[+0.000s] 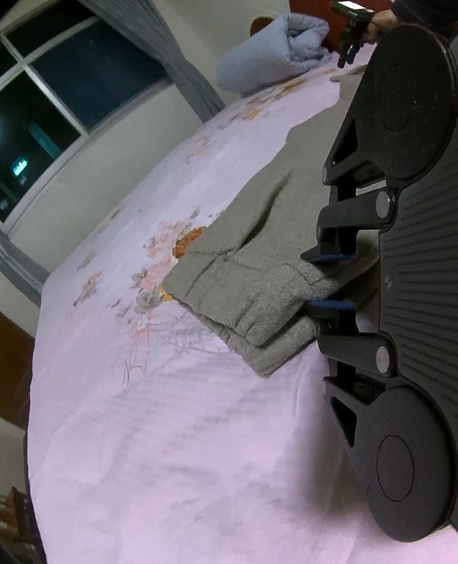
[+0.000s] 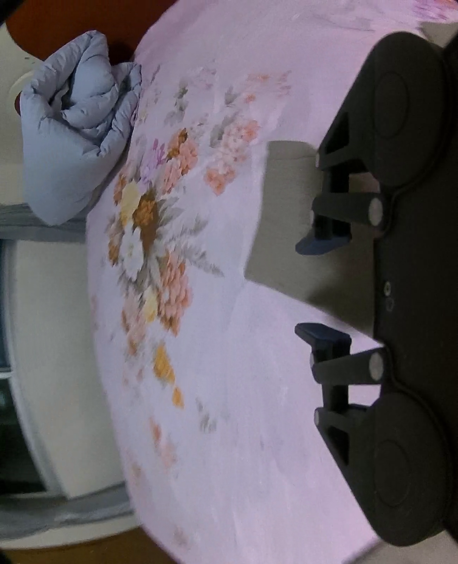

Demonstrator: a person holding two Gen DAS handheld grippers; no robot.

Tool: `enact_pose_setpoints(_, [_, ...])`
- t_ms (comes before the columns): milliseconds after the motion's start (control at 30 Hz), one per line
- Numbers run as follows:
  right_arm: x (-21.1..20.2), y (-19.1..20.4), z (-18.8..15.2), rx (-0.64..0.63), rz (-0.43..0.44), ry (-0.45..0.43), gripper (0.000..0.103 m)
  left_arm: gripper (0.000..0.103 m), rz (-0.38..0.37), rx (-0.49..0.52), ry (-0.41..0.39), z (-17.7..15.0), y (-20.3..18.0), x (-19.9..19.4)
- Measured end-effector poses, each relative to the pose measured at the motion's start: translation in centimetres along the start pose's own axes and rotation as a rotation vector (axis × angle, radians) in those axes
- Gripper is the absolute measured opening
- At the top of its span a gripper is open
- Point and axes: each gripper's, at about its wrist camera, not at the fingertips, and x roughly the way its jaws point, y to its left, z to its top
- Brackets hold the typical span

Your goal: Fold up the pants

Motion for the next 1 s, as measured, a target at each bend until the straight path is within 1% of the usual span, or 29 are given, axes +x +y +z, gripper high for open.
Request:
enact_pose_setpoints(33, [1.0, 0.0, 0.7, 0.005, -0.012, 0.015, 0.032, 0.026, 0.007, 0.005, -0.012, 0.2, -0.4, -0.2])
enact_pose_setpoints(100, [3.2, 0.3, 1.5, -0.008, -0.055, 0.062, 0.032, 0.036, 0.021, 0.005, -0.015, 0.3, -1.3, -0.3])
enact_pose_setpoints(167, [5.4, 0.7, 1.6, -0.046, -0.114, 0.139, 0.031, 0.045, 0.044, 0.012, -0.047, 0.1, -2.3, -0.8])
enact_pose_setpoints(200, [6.2, 0.9, 1.3, -0.069, -0.141, 0.163, 0.023, 0.049, 0.066, 0.011, -0.060, -0.2, -2.8, -1.2])
enact_pose_setpoints(233, [6.5, 1.0, 1.1, -0.079, -0.149, 0.169, 0.017, 0.052, 0.101, 0.005, -0.080, -0.6, -3.2, -1.7])
enact_pose_setpoints(267, [6.8, 1.0, 0.8, -0.078, -0.134, 0.180, 0.000, 0.064, 0.132, -0.002, -0.107, -1.0, -3.5, -2.3])
enact_pose_setpoints(300, [6.8, 0.9, 0.6, -0.081, -0.130, 0.177, 0.000, 0.071, 0.158, -0.013, -0.128, -1.6, -3.9, -2.9])
enact_pose_setpoints(333, [6.6, 0.8, 0.5, -0.087, -0.125, 0.163, 0.000, 0.071, 0.158, -0.025, -0.140, -2.2, -4.4, -3.4])
enact_pose_setpoints(367, [6.1, 0.6, 0.4, -0.078, -0.117, 0.145, 0.000, 0.071, 0.109, -0.036, -0.132, -2.7, -5.0, -3.6])
enact_pose_setpoints(467, [4.2, -0.7, 0.4, -0.019, -0.074, 0.087, 0.000, 0.071, -0.053, -0.018, -0.066, -3.9, -8.5, -2.8])
enact_pose_setpoints(500, [3.4, -1.0, 0.5, -0.015, -0.065, 0.069, 0.000, 0.071, -0.117, -0.002, -0.030, -4.5, -10.2, -2.0])
enact_pose_setpoints(533, [2.4, -1.4, 0.5, -0.008, -0.057, 0.045, 0.000, 0.071, -0.152, 0.015, 0.013, -5.1, -11.8, -1.0])
enact_pose_setpoints(567, [1.3, -2.0, 0.5, 0.011, -0.041, 0.022, 0.000, 0.071, -0.164, 0.031, 0.046, -5.7, -13.1, -0.1])
enact_pose_setpoints(600, [0.1, -2.6, 0.4, 0.028, -0.027, 0.000, 0.000, 0.071, -0.154, 0.064, 0.081, -6.4, -14.4, 0.9])
enact_pose_setpoints(667, [-2.6, -4.0, 0.4, 0.059, -0.007, -0.053, 0.000, 0.071, -0.067, 0.141, 0.144, -7.8, -15.7, 3.2])
enact_pose_setpoints(700, [-3.9, -4.8, 0.3, 0.071, 0.009, -0.072, 0.000, 0.071, -0.034, 0.151, 0.163, -8.4, -15.6, 4.2])
enact_pose_setpoints(733, [-5.7, -5.8, 0.1, 0.082, 0.019, -0.102, 0.000, 0.071, -0.032, 0.164, 0.157, -9.0, -15.4, 4.6])
enact_pose_setpoints(800, [-8.9, -7.8, -0.5, 0.106, 0.039, -0.149, 0.000, 0.071, -0.035, 0.196, 0.149, -9.2, -15.5, 4.2])
enact_pose_setpoints(900, [-13.7, -11.1, -1.8, 0.135, 0.050, -0.214, 0.000, 0.071, -0.060, 0.168, 0.155, -8.7, -14.9, 3.4])
enact_pose_setpoints(933, [-14.7, -12.1, -2.3, 0.142, 0.055, -0.218, 0.000, 0.071, -0.075, 0.152, 0.158, -8.5, -14.5, 3.3])
enact_pose_setpoints(1000, [-15.4, -13.4, -2.6, 0.170, 0.128, -0.185, 0.000, 0.071, -0.102, 0.118, 0.162, -8.2, -13.8, 3.5])
